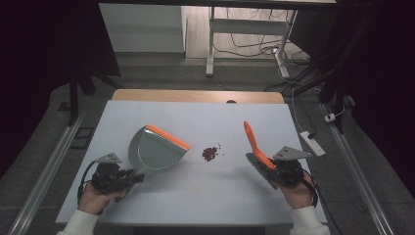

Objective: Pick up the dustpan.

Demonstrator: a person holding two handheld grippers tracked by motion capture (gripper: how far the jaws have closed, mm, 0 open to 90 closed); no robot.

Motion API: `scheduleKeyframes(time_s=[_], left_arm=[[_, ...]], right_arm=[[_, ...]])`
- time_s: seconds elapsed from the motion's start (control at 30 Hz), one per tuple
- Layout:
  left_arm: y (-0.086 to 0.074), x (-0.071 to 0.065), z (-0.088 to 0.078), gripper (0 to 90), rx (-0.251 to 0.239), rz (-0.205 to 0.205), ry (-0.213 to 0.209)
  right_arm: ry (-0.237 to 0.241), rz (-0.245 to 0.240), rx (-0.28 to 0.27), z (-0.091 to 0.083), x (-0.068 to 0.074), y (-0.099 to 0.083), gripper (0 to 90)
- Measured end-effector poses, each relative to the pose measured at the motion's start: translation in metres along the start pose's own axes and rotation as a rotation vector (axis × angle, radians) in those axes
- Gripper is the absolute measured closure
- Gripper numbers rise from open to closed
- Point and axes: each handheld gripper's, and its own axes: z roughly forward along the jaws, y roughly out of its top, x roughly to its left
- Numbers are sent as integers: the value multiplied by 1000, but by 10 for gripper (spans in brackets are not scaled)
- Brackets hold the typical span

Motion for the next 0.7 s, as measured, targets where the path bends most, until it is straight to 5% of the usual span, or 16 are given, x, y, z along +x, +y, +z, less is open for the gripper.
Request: scheduleKeyframes(time_s=[0.7], left_arm=[[7,-17,16,621,110,111,-82]], right_arm=[[7,-7,5,3,3,2,705]])
